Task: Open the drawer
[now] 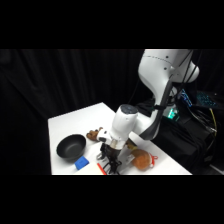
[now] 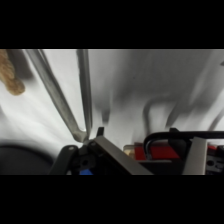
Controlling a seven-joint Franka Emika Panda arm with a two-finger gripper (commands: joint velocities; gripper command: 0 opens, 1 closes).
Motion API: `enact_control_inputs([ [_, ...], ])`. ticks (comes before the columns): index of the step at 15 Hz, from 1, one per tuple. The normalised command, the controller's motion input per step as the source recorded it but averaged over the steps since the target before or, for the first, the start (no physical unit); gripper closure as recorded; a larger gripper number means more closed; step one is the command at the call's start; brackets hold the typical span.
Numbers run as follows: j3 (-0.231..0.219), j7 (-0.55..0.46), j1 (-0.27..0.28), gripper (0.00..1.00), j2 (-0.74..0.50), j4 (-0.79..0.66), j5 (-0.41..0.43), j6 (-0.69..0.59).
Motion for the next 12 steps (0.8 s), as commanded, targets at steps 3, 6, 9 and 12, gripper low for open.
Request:
enact_control_inputs([
  [3,-0.201,-0.24,0.281,0.00,-0.27,-0.53,0.260,0.31],
  [6,-0.093,-0.31,0.194,0.00,-0.25,-0.46,0.277,0.24],
  [9,-0.064,-0.31,0.162,0.00,-0.26,-0.42,0.260,0.20],
  [12,-0.091,-0.31,0.186,0.00,-0.31,-0.40,0.242,0.17],
])
